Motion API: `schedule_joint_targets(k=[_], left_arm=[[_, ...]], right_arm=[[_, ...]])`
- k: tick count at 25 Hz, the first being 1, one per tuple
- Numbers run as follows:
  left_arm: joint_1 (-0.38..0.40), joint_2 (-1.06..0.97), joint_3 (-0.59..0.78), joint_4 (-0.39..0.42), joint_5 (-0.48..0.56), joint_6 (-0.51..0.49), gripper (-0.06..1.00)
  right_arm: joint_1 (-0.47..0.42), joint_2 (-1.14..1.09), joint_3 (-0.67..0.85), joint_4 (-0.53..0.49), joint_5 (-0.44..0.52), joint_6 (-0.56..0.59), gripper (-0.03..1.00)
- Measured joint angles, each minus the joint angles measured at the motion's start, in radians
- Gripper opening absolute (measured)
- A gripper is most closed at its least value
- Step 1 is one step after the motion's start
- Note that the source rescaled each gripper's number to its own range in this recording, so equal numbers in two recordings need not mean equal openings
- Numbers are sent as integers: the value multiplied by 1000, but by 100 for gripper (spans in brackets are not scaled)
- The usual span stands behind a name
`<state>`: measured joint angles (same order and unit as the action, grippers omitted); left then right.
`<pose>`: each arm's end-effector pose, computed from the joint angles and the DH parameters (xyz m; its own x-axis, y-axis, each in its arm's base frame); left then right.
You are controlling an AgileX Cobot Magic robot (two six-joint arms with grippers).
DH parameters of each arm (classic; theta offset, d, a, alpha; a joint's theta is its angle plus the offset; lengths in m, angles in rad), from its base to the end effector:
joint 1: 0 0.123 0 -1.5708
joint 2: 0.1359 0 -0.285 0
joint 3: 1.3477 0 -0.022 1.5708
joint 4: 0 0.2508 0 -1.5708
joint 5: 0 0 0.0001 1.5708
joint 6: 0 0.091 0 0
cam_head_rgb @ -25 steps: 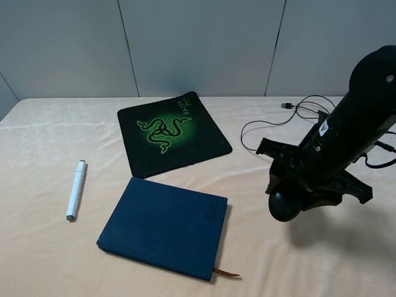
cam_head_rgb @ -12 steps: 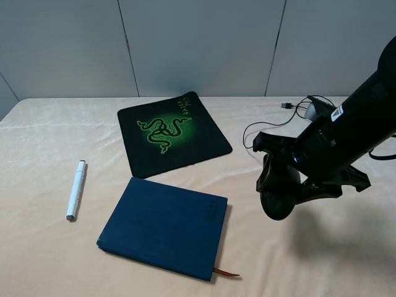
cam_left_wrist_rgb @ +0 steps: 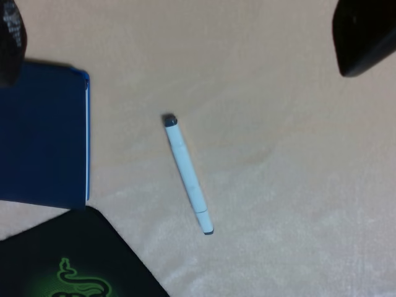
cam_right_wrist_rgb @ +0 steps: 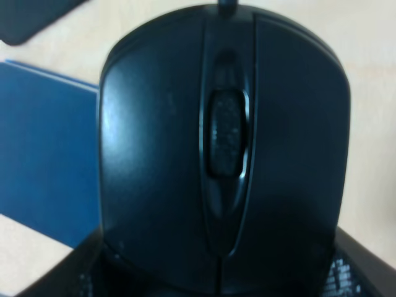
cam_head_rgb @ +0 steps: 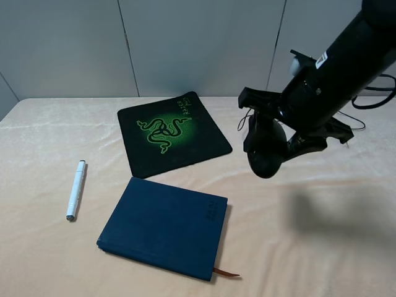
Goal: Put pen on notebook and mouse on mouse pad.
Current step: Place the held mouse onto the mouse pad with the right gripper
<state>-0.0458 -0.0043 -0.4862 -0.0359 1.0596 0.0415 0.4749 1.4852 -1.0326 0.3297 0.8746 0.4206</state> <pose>-0.0040 -0.0027 0.2736 -0.4608 0.0451 -0.8863 0.0845 0.9964 0.0067 0.2451 0.1515 0.2560 -0.9791 0.1441 -0.1436 0.0767 0.9153 0.3955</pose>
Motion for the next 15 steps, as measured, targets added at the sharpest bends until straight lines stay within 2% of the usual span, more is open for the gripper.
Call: schedule_joint_targets(k=[15], left_arm=[[0, 0, 0, 0, 0, 0, 100]], right_arm=[[2, 340, -378, -11, 105, -105, 3]])
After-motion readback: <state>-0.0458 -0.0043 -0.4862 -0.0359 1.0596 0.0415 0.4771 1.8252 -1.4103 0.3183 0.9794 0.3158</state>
